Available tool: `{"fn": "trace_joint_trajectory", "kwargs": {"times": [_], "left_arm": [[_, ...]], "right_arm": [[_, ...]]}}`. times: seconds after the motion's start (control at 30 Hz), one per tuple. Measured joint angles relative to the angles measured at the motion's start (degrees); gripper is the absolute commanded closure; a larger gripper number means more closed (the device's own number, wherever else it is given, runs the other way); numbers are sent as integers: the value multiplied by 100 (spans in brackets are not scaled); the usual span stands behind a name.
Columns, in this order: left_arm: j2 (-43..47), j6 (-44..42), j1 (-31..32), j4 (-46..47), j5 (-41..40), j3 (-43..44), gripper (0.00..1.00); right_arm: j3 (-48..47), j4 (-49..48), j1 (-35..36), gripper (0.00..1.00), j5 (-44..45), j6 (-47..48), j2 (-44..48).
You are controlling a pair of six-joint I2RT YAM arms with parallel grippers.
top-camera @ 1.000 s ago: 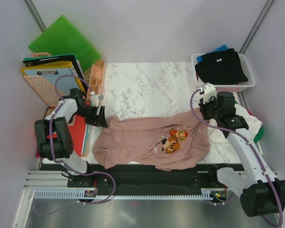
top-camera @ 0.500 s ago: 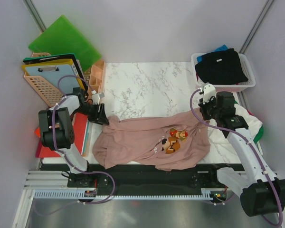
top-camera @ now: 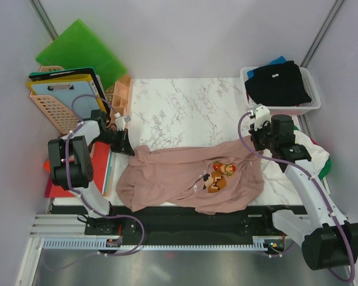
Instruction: Fold and stack the t-shirts
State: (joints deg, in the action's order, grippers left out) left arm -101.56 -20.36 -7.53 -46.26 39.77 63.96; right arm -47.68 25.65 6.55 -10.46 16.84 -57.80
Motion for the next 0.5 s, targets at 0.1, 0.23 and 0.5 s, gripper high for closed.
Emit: {"fn": "trace_joint_trajectory", "kwargs": {"times": [0.1,0.23,0.5], "left_arm": [[348,0,0,223,-70,-219,98],[1458,2,0,455,-181,-452,98],[4059,72,0,704,-457,-343,98]], "right_arm": [[0,0,0,100,0,4,0],[0,-2,0,100,0,7,2],[-31,42,0,100,46,-22,282]]}}
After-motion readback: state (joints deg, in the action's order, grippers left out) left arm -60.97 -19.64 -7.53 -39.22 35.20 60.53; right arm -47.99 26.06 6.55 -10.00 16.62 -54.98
